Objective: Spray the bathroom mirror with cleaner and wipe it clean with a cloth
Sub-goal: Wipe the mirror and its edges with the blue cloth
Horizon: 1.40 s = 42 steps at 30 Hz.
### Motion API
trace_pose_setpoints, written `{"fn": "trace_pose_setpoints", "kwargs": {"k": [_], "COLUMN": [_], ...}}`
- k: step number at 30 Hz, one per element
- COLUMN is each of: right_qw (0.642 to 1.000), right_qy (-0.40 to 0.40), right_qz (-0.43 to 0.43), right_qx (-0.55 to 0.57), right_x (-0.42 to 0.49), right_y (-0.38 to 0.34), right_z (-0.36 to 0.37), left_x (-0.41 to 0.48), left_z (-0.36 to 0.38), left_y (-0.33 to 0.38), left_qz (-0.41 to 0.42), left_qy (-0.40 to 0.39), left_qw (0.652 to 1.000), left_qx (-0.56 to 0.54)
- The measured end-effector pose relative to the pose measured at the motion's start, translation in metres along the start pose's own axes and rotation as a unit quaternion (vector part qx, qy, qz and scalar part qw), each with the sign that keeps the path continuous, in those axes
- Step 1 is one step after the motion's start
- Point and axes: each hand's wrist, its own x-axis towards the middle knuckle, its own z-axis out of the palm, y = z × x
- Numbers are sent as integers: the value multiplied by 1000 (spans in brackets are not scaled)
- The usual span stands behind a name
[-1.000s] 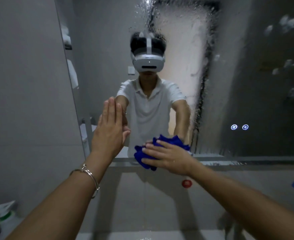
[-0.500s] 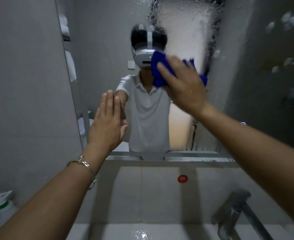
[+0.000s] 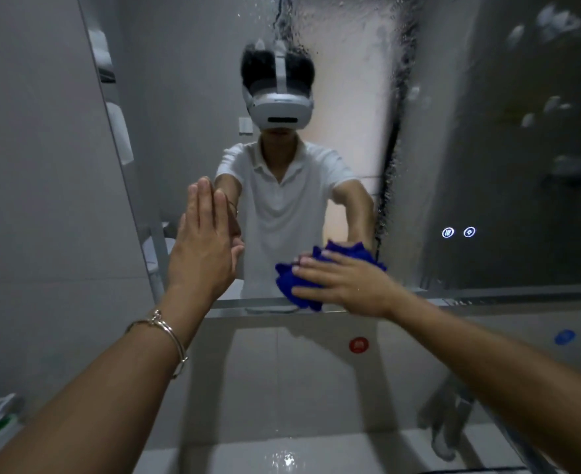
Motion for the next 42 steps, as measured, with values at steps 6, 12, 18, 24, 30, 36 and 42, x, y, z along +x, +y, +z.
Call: {"fn": "trace_pose_setpoints", "kwargs": {"k": [6, 12, 18, 24, 30, 36, 42], "right_qw": [980, 955, 982, 999, 999, 978, 956], "right_qy": [94, 169, 132, 27, 42, 108, 168], "right_qz": [143, 241, 137, 36, 9, 146, 228], "right_qx": [-100, -44, -13, -6, -30, -102, -77], "right_x": [26, 25, -34, -82, -70, -22, -13], "right_y": [138, 109, 41, -22, 28, 167, 166], "right_z": [-101, -80, -10, 42, 10, -101, -101], "left_x": [-1, 1, -20, -49, -46, -21, -21], "left_z": [-8, -34, -22, -4, -20, -49, -42], "left_y": [6, 26, 78, 126, 139, 134, 146], "left_qz": [-11, -68, -39, 18, 28, -6, -2], "left_qy": [-25, -57, -57, -117, -94, -40, -50], "left_qw": [999, 996, 998, 993, 995, 999, 998], "left_qx": [16, 26, 12, 25, 13, 15, 24]}}
